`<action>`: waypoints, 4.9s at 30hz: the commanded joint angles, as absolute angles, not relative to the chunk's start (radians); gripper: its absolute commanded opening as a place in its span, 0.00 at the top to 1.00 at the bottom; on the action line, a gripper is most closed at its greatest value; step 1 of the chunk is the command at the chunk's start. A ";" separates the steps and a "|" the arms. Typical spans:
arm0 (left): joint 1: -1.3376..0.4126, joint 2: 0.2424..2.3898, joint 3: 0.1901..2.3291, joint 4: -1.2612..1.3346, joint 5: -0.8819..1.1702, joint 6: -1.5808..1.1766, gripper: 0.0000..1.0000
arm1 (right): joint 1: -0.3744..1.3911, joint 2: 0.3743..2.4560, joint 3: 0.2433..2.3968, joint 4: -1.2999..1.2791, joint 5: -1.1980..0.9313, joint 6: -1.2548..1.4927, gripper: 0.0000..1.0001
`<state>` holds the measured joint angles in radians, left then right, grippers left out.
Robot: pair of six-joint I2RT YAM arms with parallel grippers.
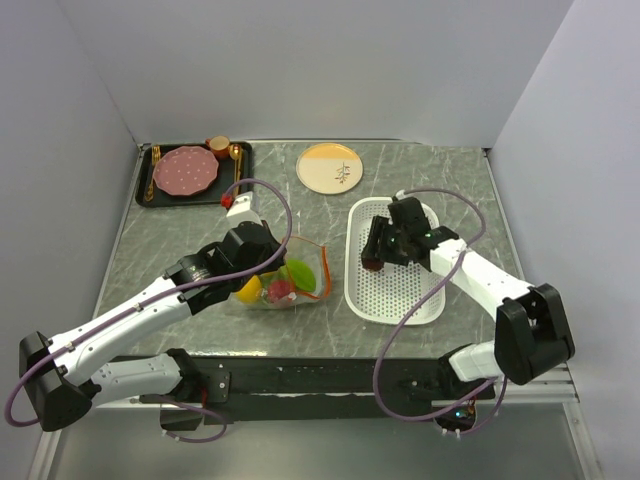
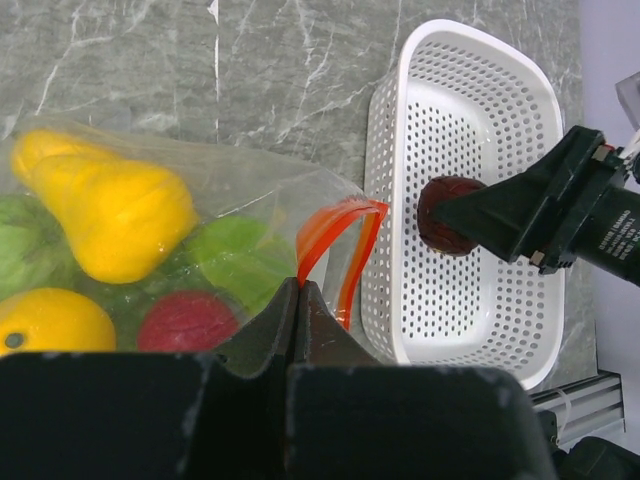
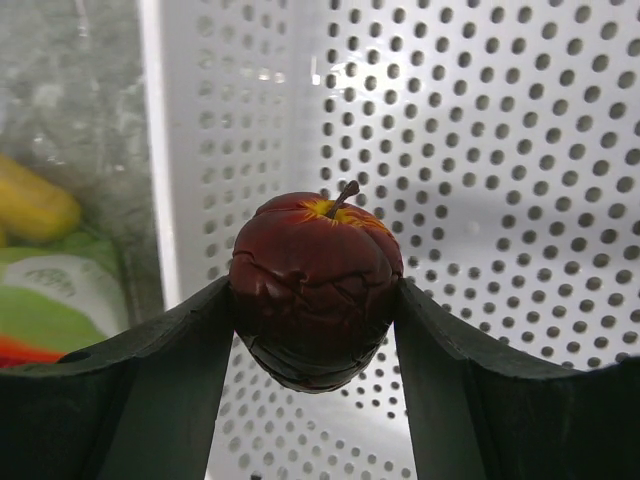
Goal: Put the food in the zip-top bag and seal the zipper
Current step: Pick up the fake fruit from the bin, then place the fake fruit in the zipper food storage bag, then adjust the zipper food storage bag at the center of the board.
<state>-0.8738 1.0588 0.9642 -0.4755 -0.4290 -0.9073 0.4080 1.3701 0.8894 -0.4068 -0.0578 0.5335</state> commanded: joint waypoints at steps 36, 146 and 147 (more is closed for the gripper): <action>-0.870 1.080 0.971 -0.414 -0.380 -0.905 0.99 | 0.638 1.155 0.834 -0.144 -0.397 0.606 0.92; -0.865 0.992 0.925 -0.611 -0.545 -0.986 0.99 | 0.698 1.276 0.998 -0.199 -0.162 0.585 1.00; -0.867 0.999 0.910 -0.589 -0.523 -0.983 0.99 | 0.687 1.352 1.044 -0.280 -0.235 0.550 1.00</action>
<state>-0.8707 0.9730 0.9371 -0.5453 -0.4973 -0.9546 0.7288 1.2911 0.9321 -0.2657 -0.1772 0.6579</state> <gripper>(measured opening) 0.012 0.010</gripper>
